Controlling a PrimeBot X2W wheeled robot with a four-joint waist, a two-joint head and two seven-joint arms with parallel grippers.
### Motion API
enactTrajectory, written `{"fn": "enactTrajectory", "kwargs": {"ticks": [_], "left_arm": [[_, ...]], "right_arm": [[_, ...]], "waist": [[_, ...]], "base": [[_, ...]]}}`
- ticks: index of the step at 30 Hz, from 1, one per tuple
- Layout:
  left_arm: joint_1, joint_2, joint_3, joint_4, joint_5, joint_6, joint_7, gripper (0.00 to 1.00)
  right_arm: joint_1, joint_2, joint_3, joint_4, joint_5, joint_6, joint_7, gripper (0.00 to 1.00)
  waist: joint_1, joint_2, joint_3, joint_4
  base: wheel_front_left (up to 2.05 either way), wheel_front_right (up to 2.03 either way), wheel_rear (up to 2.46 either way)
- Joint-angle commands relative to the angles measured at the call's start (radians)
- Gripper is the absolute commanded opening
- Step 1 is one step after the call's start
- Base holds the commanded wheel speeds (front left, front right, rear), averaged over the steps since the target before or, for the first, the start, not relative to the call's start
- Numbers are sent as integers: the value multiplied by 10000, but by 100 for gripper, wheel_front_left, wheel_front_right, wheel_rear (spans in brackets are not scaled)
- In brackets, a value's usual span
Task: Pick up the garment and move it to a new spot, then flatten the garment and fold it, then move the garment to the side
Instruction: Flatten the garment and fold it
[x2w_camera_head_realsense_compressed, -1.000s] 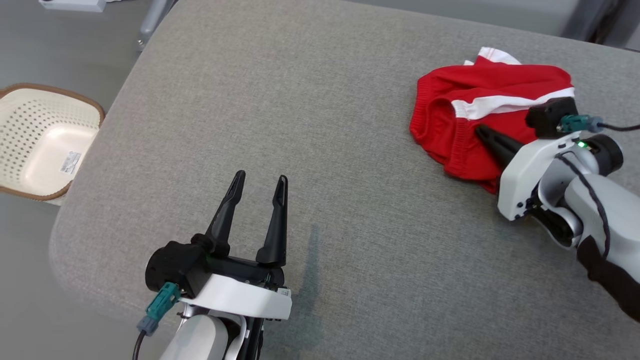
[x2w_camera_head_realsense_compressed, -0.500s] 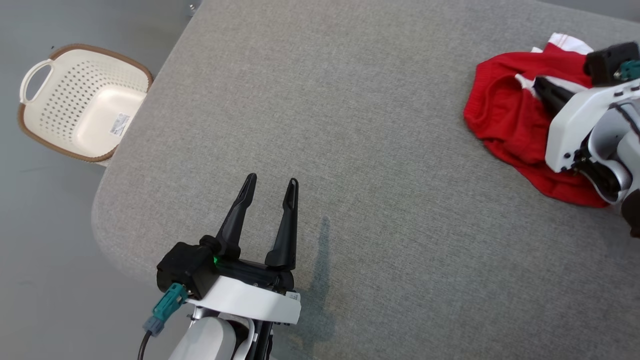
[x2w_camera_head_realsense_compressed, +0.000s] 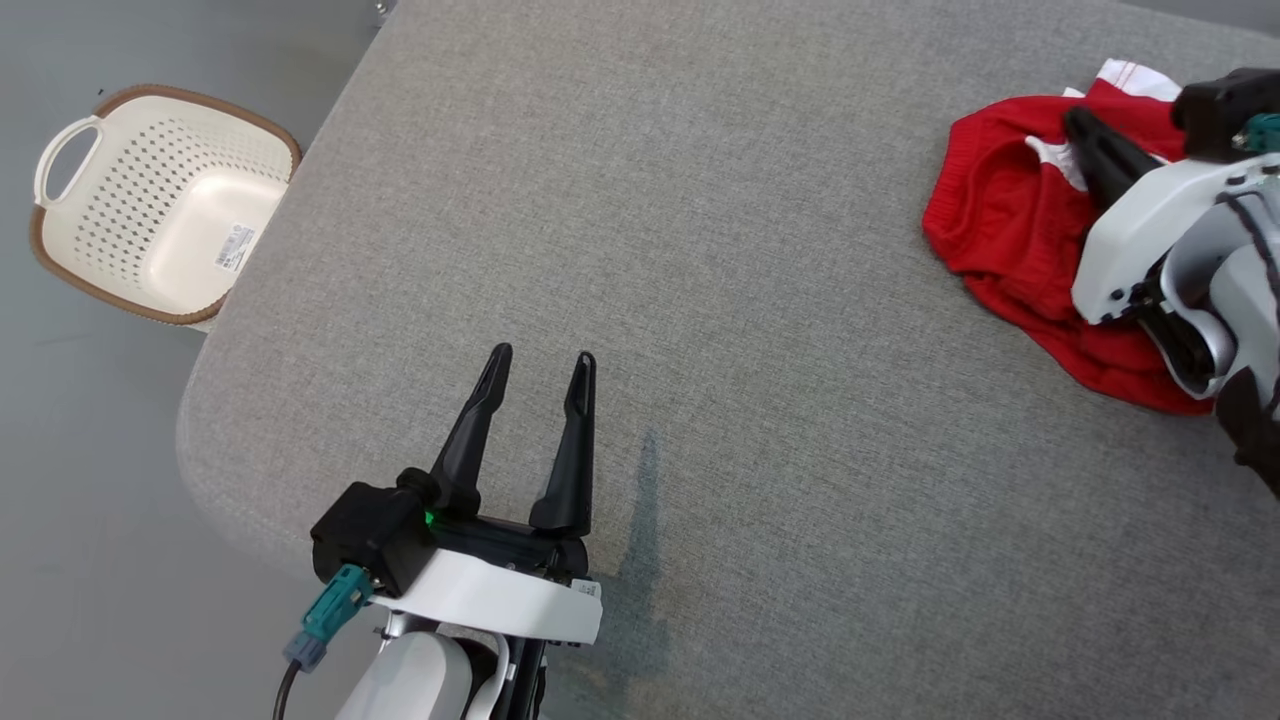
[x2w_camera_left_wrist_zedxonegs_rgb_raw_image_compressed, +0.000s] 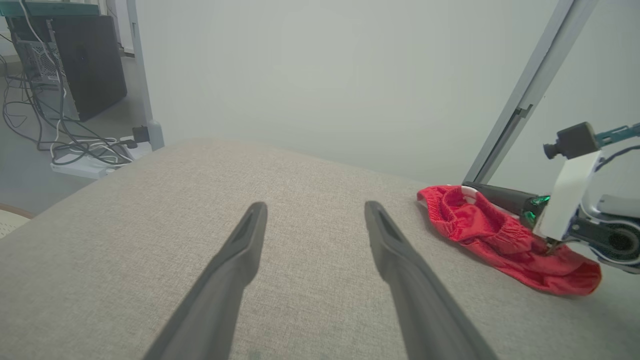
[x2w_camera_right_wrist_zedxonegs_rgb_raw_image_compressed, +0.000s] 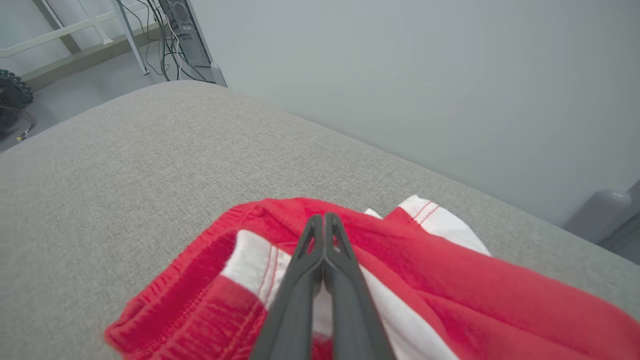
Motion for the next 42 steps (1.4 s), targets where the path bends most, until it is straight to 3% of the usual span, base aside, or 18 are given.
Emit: {"fn": "enactTrajectory", "kwargs": {"ticks": [1, 10, 18, 24, 35, 42], "left_arm": [[-87, 34, 78, 23, 14, 34, 8, 100], [46, 34, 97, 44, 38, 18, 8, 100], [50, 33, 25, 94, -49, 6, 8, 100], [129, 34, 143, 151, -22, 96, 8, 100], [-21, 39, 889, 55, 499, -74, 8, 100], [-25, 38, 1626, 50, 887, -176, 8, 100]], "right_arm": [[157, -52, 99, -129, -19, 1, -79, 0], [711, -39, 673, -754, 196, 1, 372, 0], [472, 475, 556, -68, 218, 1, 193, 0], [477, 689, 453, 444, 330, 1, 21, 0], [99, 598, -114, -17, 115, -1, -538, 0], [890, -152, -2621, -1729, -2194, 1, -535, 0]], "waist": [[0, 0, -74, -85], [0, 0, -295, -264], [0, 0, -161, 146], [0, 0, -318, 92], [0, 0, -1300, -1513], [0, 0, -1813, -2705]], "base": [[0, 0, 0], [0, 0, 0], [0, 0, 0], [0, 0, 0], [0, 0, 0], [0, 0, 0]]}}
